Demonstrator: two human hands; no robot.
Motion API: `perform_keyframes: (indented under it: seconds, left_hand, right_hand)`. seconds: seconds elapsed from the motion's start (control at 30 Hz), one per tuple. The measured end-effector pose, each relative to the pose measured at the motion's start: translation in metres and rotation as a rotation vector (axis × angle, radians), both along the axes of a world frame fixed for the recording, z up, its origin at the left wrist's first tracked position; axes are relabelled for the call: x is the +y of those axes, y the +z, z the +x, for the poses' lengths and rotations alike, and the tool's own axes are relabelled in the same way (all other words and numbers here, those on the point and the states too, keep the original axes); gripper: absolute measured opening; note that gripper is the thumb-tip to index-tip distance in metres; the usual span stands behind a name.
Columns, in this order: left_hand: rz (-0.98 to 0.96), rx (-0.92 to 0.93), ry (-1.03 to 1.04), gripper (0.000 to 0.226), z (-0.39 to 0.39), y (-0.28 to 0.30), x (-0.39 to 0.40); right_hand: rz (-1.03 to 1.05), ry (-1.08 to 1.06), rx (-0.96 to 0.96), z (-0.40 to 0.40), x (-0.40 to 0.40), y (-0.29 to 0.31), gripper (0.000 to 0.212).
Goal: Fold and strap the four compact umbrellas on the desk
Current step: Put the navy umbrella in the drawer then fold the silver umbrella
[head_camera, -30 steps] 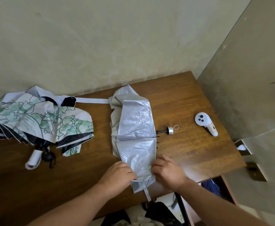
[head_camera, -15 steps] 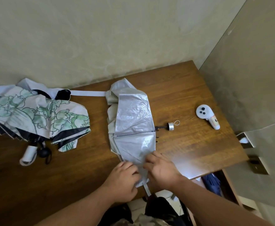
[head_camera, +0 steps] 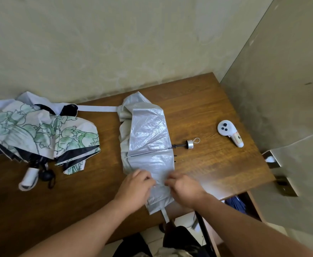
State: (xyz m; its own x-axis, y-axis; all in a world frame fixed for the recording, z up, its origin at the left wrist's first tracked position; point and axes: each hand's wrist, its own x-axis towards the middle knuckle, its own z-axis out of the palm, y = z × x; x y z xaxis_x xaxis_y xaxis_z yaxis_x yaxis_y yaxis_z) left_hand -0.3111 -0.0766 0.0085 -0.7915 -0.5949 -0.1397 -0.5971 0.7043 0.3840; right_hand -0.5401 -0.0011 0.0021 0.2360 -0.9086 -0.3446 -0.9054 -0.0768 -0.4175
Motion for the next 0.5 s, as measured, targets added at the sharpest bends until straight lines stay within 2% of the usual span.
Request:
perform_keyframes:
  seconds: [0.07, 0.1, 0.17, 0.27, 0.4, 0.5]
  left_hand:
    - [-0.028, 0.009, 0.156, 0.032, -0.016, 0.008, -0.014]
    - [-0.020, -0.033, 0.172, 0.033, -0.021, 0.009, -0.018]
    - [0.028, -0.190, 0.112, 0.031, -0.028, 0.008, -0.022]
    - [0.069, -0.362, 0.052, 0.026, -0.024, 0.006, -0.019]
    - [0.078, -0.378, 0.016, 0.027, -0.008, 0.001, -0.010]
    - [0.189, -0.330, 0.026, 0.029, -0.002, 0.013, -0.018]
  right_hand:
    - [-0.170, -0.070, -0.012, -0.001, -0.019, 0.003, 0.026]
    - [-0.188, -0.068, 0.008, 0.000, -0.027, 0.005, 0.027]
    - [-0.120, 0.021, 0.066, 0.002, -0.037, 0.005, 0.028]
    - [0.104, 0.181, 0.185, -0.002, -0.039, 0.002, 0.033]
    - [0.145, 0.169, 0.108, -0.011, -0.034, -0.007, 0.030]
    - [0.222, 0.175, -0.006, -0.022, -0.053, -0.001, 0.019]
